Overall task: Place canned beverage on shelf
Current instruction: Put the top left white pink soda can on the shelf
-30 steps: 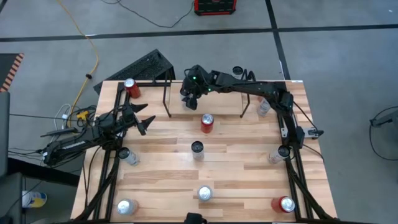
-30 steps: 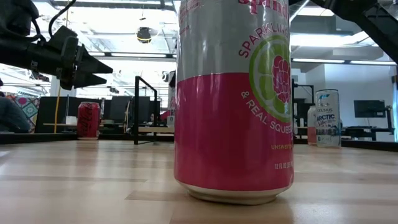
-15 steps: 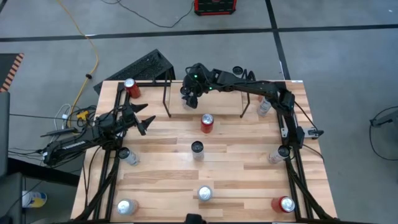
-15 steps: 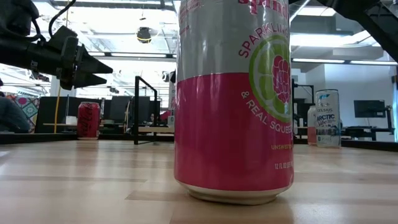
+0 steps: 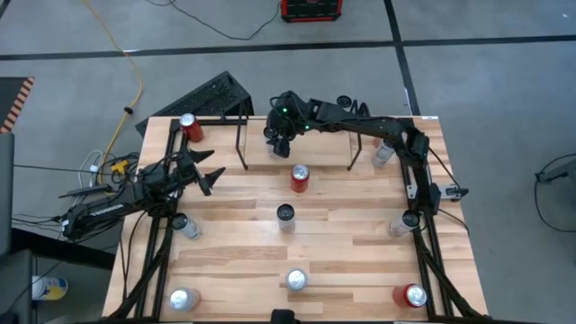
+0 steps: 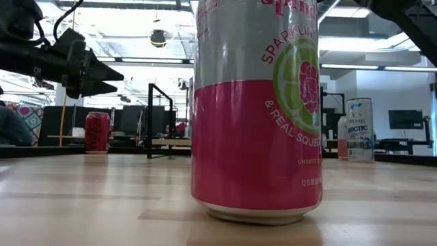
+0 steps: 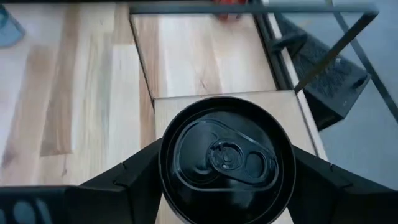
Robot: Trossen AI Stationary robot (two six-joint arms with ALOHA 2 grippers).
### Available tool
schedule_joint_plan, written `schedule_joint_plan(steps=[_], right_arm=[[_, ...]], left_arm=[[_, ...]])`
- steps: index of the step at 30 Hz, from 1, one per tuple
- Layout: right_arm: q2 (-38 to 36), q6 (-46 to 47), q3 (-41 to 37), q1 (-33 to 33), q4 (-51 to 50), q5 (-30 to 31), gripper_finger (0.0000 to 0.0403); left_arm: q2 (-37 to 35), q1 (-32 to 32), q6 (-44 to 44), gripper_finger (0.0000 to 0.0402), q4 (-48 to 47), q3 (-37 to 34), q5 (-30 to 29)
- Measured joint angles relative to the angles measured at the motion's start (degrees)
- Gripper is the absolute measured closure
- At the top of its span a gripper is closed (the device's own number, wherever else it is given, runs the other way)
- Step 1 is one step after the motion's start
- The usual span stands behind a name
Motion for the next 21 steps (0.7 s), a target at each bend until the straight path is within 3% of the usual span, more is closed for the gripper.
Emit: schedule_joint_plan(steps=[9, 15, 21], right_arm=[[-7.0, -7.0, 0.1, -6.6, -5.9, -8.8, 0.0117], [-10.9, -11.9, 0.2, -10.3, -11.6, -9.9, 0.0117], [-11.6, -13.2, 0.1, -12.8, -12.5, -16.4, 0.0113]], left_arm=[[0.0, 0.0, 0.0, 0.0027, 0.0, 0.0, 0.0], [0.0, 0.0, 0.0, 0.0027, 0.0, 0.0, -0.2], [0.0, 0.0, 0.0, 0.0027, 0.0, 0.0, -0.1]])
